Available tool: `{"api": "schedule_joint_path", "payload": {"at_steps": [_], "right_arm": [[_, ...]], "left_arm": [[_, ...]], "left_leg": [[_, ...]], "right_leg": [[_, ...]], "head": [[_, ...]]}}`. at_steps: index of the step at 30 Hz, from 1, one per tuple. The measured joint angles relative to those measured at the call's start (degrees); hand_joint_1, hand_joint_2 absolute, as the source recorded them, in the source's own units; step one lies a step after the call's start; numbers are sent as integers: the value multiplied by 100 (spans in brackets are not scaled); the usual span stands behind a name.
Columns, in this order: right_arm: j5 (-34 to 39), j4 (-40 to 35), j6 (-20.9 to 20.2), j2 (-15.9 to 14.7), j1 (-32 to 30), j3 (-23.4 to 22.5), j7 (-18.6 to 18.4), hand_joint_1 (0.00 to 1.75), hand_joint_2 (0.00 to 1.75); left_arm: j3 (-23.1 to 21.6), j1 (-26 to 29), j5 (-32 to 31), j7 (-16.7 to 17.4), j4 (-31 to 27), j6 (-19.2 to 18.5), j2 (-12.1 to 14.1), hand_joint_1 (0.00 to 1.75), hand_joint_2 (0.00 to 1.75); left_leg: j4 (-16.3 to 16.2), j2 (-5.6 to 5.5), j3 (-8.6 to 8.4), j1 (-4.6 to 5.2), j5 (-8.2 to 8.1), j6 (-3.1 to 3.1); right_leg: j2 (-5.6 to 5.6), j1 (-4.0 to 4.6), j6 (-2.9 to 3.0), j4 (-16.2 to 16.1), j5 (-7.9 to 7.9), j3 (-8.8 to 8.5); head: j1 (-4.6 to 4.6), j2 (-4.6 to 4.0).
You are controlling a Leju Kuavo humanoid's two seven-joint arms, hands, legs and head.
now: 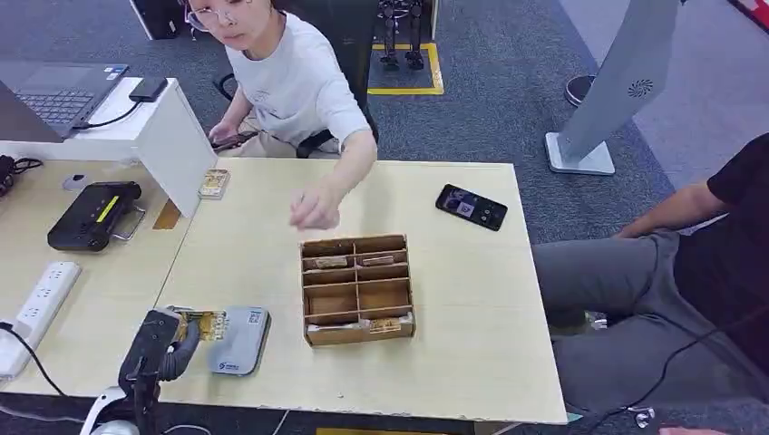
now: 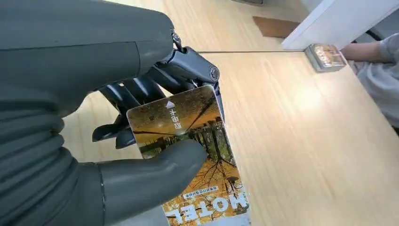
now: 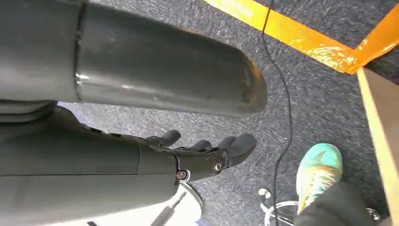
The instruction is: Pass the card to the sensor for recognition and then transmit it.
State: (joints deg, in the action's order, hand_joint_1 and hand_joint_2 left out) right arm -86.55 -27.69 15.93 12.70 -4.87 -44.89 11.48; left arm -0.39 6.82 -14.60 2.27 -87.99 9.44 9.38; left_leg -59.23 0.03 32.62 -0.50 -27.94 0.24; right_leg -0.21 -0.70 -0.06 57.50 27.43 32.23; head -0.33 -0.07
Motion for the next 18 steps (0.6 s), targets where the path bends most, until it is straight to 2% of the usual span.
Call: {"api": "schedule_joint_path", "payload": {"at_steps": [18], "right_arm": [[83,489,166,-127,123,81,-42,0,0]], "left_arm": [[113,28,-1029,15,542,243,-251,175,175]], "left_leg": [[0,-2,2,0,0,0]], "right_leg": [[2,0,-1,0,0,-2]], "head": [[0,0]]}}
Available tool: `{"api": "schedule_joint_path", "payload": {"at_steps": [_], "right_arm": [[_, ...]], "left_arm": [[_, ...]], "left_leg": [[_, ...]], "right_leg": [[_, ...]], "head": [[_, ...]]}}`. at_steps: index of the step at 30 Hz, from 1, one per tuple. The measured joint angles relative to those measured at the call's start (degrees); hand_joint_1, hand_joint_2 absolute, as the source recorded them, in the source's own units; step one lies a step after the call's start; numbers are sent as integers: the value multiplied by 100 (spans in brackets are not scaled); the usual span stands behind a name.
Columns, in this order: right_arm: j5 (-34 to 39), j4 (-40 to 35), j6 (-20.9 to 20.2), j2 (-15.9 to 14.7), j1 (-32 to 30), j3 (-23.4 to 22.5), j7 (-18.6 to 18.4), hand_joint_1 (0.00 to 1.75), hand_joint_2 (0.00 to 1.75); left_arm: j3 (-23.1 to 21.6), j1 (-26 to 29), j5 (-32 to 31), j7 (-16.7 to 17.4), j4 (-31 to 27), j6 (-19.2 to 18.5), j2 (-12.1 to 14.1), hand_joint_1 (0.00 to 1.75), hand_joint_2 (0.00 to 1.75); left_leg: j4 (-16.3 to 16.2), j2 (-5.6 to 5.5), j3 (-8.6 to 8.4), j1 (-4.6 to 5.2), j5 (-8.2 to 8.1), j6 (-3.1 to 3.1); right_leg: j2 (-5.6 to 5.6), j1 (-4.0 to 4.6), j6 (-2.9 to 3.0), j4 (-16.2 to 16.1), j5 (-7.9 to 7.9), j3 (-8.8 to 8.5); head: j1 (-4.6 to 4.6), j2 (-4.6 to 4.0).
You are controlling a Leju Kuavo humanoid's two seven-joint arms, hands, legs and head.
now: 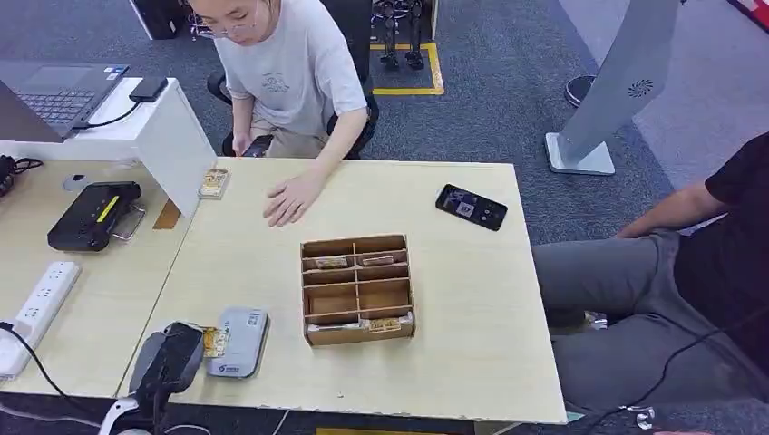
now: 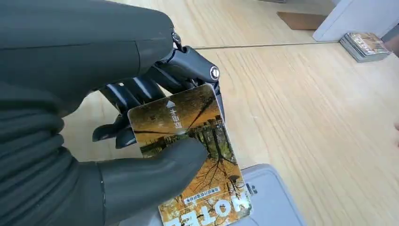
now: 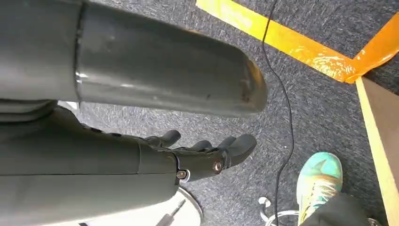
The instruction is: Pass the card to the sensor for recognition and then transmit it.
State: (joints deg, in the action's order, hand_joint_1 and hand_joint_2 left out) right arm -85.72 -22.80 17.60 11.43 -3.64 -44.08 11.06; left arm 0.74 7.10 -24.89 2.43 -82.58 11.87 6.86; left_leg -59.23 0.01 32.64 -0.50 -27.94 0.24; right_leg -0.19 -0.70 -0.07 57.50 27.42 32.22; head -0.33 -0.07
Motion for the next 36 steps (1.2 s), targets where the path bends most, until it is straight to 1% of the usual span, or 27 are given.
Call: {"api": "schedule_joint_path", "payload": {"at_steps": [9,15,30,33,36], "right_arm": [[35,118,68,-39,53,6,9,0,0],[48,198,92,-66,93,37,7,0,0],[52,304,122,-116,131,92,7,0,0],[72,361,223,-140,154,100,7,0,0],[96,466,319,-177,188,122,18,0,0]], "left_arm": [[75,46,-131,-37,182,2,-153,175,175],[112,59,-205,-74,253,37,-208,175,175],[138,60,-278,-109,324,70,-255,175,175],[151,57,-106,-386,321,50,-271,175,175],[225,60,528,-862,218,-55,-304,175,175]], "left_leg": [[0,0,-1,0,0,0],[0,0,-1,0,0,0],[0,0,-2,0,1,-1],[0,0,-4,0,3,-3],[0,0,-4,0,4,-2]], "right_leg": [[1,0,0,0,0,-1],[2,0,0,0,0,-2],[2,0,0,0,0,-4],[2,0,0,0,0,-3],[1,0,0,0,-1,-2]], "head": [[0,0],[0,0],[0,0],[0,0],[2,0]]}}
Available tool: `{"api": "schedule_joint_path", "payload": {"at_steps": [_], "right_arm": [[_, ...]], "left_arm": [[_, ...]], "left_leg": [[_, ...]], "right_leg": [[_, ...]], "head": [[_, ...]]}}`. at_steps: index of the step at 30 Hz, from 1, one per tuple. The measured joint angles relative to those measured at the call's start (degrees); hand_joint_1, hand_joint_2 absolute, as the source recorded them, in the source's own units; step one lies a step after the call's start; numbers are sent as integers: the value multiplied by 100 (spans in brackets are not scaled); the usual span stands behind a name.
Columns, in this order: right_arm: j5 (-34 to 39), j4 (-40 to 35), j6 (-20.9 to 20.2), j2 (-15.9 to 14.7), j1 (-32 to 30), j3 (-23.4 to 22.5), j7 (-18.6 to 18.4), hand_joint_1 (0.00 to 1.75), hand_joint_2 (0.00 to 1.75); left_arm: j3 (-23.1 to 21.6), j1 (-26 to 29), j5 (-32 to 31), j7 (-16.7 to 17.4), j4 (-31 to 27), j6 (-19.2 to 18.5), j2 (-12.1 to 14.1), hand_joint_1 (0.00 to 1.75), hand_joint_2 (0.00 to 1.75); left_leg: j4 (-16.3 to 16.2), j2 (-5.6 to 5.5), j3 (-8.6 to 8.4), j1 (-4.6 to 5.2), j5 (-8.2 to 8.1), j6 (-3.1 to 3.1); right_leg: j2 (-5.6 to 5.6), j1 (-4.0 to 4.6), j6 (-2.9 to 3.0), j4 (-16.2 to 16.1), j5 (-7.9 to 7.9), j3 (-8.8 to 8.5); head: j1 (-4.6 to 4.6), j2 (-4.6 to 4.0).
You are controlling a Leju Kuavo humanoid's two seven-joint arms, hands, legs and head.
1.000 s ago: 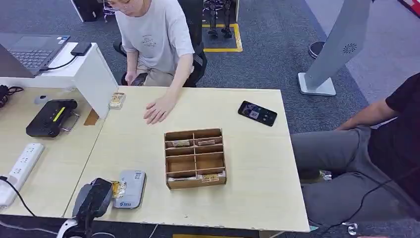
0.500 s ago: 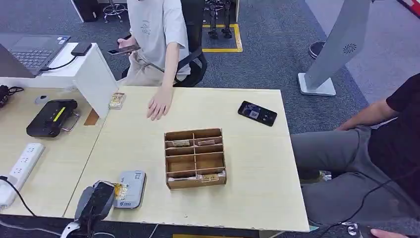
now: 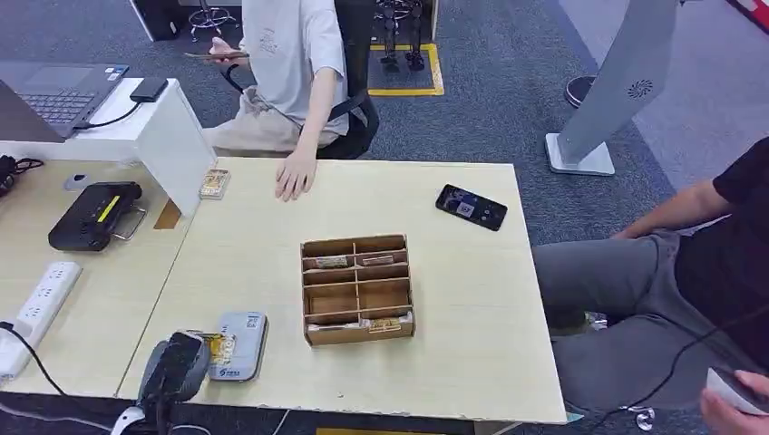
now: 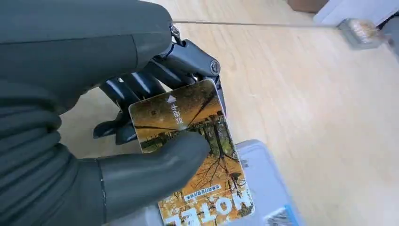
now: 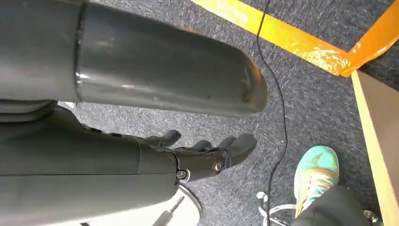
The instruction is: Pass the card to the sensor for recognition and then transmit it.
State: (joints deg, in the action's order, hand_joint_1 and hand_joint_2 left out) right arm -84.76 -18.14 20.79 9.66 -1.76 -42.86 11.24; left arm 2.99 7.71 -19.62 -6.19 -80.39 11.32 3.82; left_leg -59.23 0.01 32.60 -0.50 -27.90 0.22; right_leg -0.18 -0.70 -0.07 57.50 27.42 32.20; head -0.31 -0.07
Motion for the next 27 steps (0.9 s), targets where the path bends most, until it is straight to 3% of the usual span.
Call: {"api": "schedule_joint_path", "payload": {"at_steps": [4,9,16,20,27], "right_arm": [[7,168,76,-33,75,31,39,0,0],[4,286,70,-57,182,85,39,0,0],[-90,354,44,-113,290,223,0,0,0],[-105,398,-42,-181,298,324,-26,0,0],[-107,448,-48,-221,306,426,-44,0,0]], "left_arm": [[50,-48,824,-626,-403,-54,-31,175,175],[92,-400,1164,-895,-932,35,6,175,175],[101,-1381,990,-712,-1171,402,393,175,175],[98,-2024,394,-664,-1171,776,656,175,175],[96,-2323,279,-659,-1171,833,791,175,175]], "left_leg": [[0,0,1,0,2,1],[-1,-3,3,0,7,2],[-1,-6,9,-5,27,-3],[-1,-8,11,-6,30,-8],[-1,-1,11,-5,29,-8]], "right_leg": [[0,0,-3,0,-2,2],[1,0,-2,0,-6,4],[4,5,4,1,-20,9],[4,10,4,1,-27,10],[-3,9,3,0,-28,15]], "head": [[-2,0],[-2,0],[-2,0],[-2,0],[-2,0]]}}
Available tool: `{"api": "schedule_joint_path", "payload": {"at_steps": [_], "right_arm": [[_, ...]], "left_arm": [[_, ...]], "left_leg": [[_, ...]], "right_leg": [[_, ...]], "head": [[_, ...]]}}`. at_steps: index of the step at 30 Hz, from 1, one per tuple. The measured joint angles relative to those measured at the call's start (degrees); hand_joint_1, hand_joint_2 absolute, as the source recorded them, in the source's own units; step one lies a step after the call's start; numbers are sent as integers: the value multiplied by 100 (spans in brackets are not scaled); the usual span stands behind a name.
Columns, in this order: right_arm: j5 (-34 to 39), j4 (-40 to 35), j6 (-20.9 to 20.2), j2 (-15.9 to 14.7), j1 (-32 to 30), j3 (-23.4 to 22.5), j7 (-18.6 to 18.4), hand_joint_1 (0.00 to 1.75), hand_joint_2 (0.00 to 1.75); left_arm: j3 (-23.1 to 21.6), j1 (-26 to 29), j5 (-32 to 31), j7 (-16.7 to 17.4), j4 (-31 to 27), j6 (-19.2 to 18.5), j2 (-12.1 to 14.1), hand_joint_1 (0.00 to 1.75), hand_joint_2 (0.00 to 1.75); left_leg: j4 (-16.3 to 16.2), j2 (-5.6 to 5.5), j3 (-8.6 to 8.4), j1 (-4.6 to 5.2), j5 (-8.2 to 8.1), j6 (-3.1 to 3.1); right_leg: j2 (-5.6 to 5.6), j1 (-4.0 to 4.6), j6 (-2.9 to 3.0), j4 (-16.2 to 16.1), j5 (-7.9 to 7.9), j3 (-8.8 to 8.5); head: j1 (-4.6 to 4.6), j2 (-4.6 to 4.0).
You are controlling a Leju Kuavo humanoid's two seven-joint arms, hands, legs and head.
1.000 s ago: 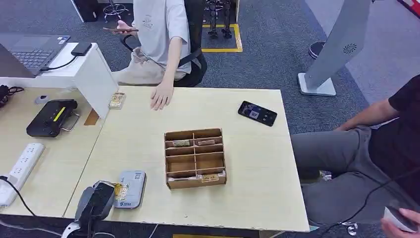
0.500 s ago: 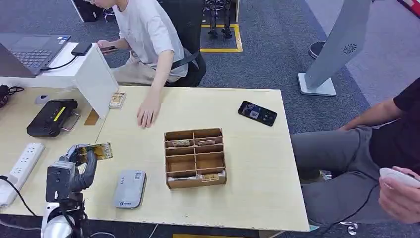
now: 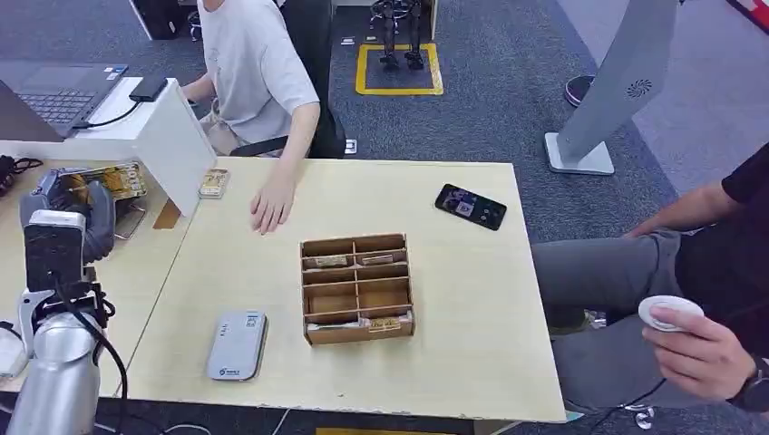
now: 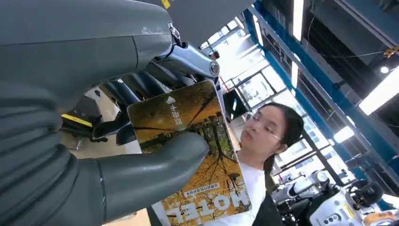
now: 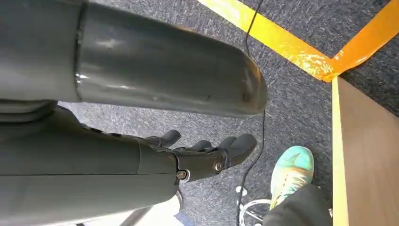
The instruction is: Pass the card to the sensor for recognition and then transmit it.
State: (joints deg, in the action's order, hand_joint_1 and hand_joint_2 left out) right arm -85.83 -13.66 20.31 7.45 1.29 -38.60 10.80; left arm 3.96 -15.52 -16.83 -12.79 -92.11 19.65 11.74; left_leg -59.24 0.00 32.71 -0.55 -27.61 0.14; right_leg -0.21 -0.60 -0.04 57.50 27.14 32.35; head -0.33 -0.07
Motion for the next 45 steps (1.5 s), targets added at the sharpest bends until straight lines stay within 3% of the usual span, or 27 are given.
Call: {"api": "schedule_joint_path", "payload": {"at_steps": [14,16,17,19,21,28,41,42,45], "right_arm": [[-6,24,-8,-15,5,20,0,0,0],[-103,29,-142,-28,35,55,18,0,0],[-120,37,-201,-35,56,94,20,0,0],[-122,44,-247,-55,100,157,22,0,0],[-118,53,-286,-59,163,206,24,0,0],[-92,98,-273,-92,164,345,26,0,0],[-37,109,-212,-103,161,450,24,0,0],[-35,109,-212,-103,160,452,22,0,0],[4,109,-186,-105,148,479,15,0,0]], "left_arm": [[-2,-21,-92,13,0,69,31,175,175],[-83,-57,-931,123,24,758,178,175,175],[-155,-128,-1899,138,102,1239,299,175,175],[-225,-315,-3449,89,305,1673,487,175,175],[-278,-379,-4000,30,499,1795,627,175,175],[-527,-368,-4360,203,894,1858,887,175,175],[-669,-366,-4314,271,1154,1860,942,175,175],[-673,-365,-4304,271,1165,1860,942,0,175],[-710,-359,-4063,216,1172,1838,940,0,175]], "left_leg": [[0,0,3,-1,0,0],[0,9,3,-6,0,-1],[-1,12,5,-6,0,-1],[0,2,5,-2,1,0],[0,8,4,-3,2,0],[0,17,8,-5,3,-2],[0,17,10,-5,4,-2],[0,17,10,-5,4,-2],[0,17,10,-5,4,-2]], "right_leg": [[0,0,0,0,0,3],[-12,2,4,0,-4,9],[-14,2,3,0,-6,12],[-4,2,1,0,-4,8],[-11,2,3,0,-6,9],[-19,2,7,0,-10,14],[-18,2,7,0,-10,16],[-18,2,7,0,-10,16],[-19,2,7,0,-10,17]], "head": [[0,0],[-2,0],[2,0],[2,0],[-2,0],[9,0],[7,0],[7,0],[7,0]]}}
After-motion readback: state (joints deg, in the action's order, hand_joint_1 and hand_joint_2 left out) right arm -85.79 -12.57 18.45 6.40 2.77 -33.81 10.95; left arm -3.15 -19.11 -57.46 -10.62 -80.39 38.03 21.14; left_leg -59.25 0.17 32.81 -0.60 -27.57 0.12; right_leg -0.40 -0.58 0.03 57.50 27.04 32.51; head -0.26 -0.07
